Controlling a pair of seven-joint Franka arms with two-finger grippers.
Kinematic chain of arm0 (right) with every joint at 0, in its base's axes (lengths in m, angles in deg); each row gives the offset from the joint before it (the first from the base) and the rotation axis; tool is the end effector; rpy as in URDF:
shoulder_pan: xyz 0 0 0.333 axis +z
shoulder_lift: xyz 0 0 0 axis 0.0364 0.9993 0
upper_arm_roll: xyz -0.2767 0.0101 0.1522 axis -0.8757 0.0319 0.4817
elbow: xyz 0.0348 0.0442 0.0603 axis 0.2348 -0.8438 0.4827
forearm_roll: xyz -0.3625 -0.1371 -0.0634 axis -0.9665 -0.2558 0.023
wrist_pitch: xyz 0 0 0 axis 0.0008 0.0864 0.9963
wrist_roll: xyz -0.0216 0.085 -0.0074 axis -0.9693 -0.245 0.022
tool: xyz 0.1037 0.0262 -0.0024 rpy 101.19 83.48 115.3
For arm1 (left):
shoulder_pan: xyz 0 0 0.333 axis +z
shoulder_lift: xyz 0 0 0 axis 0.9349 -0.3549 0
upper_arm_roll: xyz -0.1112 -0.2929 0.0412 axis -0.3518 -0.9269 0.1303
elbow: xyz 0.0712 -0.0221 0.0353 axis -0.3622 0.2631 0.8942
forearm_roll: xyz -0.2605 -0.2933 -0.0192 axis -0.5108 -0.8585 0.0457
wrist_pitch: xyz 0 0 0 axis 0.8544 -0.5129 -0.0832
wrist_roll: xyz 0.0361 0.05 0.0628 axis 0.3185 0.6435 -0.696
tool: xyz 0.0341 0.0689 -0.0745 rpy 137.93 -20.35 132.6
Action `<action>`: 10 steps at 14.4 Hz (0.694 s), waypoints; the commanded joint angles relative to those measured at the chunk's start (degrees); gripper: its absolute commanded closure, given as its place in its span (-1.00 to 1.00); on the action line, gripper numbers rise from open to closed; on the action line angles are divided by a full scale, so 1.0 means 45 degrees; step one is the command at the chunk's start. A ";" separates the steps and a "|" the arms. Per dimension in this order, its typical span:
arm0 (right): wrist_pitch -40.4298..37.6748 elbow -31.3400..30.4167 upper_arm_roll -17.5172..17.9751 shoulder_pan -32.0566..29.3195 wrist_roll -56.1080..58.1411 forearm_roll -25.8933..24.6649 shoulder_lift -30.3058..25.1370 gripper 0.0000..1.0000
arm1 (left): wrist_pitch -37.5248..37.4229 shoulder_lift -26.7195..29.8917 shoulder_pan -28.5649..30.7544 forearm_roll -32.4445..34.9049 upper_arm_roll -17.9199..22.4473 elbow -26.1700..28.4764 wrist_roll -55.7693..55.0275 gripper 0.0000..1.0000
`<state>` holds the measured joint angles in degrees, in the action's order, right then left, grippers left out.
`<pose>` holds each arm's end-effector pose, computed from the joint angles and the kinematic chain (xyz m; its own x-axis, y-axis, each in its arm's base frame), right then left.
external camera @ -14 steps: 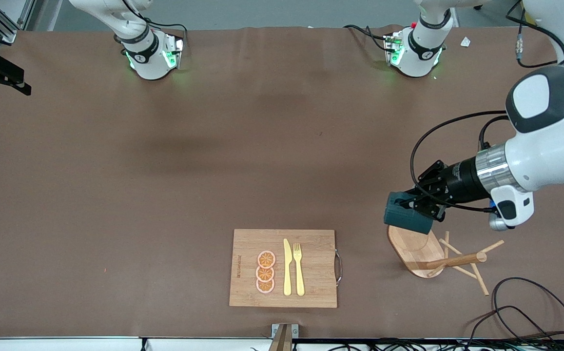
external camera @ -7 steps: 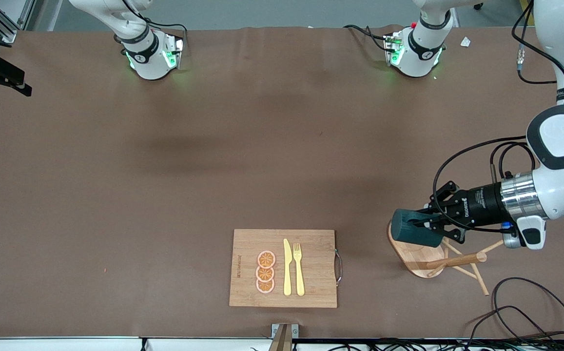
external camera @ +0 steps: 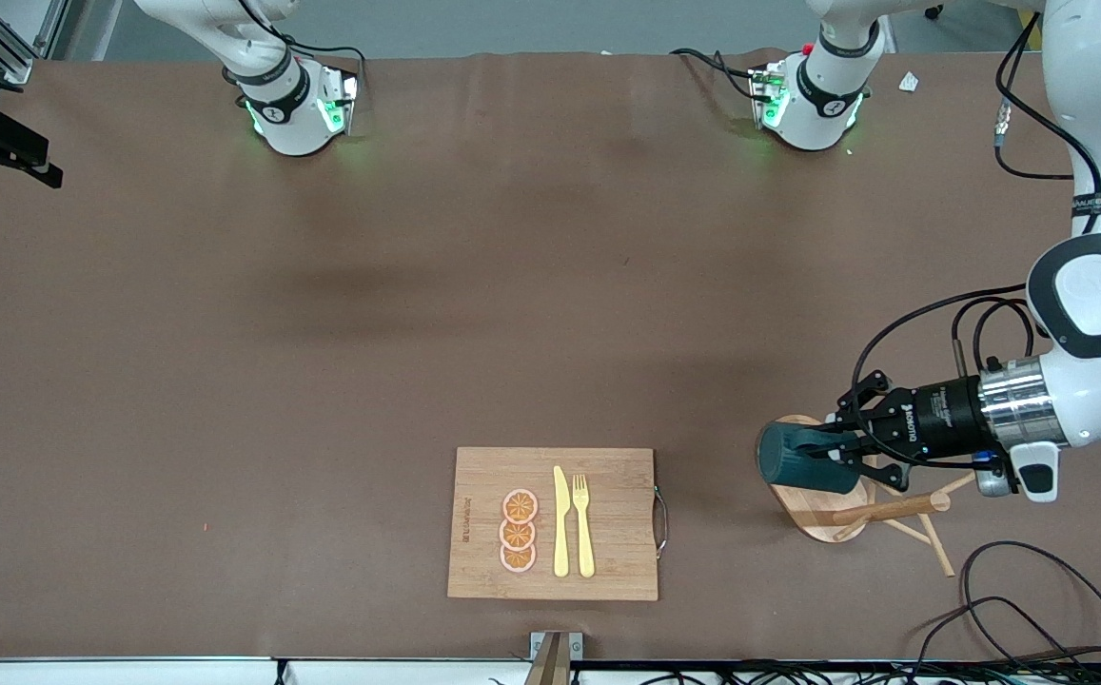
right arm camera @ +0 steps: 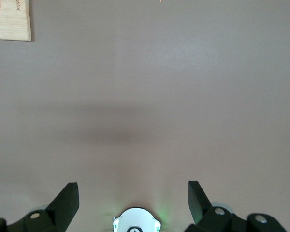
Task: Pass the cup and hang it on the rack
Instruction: 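Carry the mug with the left gripper over the wooden rack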
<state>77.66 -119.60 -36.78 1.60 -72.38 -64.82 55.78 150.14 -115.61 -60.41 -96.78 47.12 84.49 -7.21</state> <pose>0.4985 -0.0328 0.6737 0.9948 0.0504 -0.0890 0.0475 -0.9983 -0.0347 0.7207 -0.0994 0.4546 0.1692 0.6936 -0.7002 0.9849 -0.0932 0.1457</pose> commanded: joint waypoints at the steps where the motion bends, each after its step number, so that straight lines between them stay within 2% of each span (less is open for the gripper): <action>1: 0.0150 -0.0405 0.0122 -0.0185 -0.0081 0.0167 -0.0398 -1.00 | -0.0021 -0.0244 0.0230 -0.0435 -0.0064 -0.0185 0.0239 0.98; 10: 0.0150 -0.0405 0.0141 -0.0165 -0.0061 0.0147 -0.0398 -1.00 | -0.0899 -0.0381 0.1031 -0.0884 -0.0064 -0.0165 0.1936 0.98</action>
<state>77.66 -119.61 -36.77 1.60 -72.38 -64.81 55.78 148.01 -117.08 -56.92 -99.41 47.10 84.48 -0.70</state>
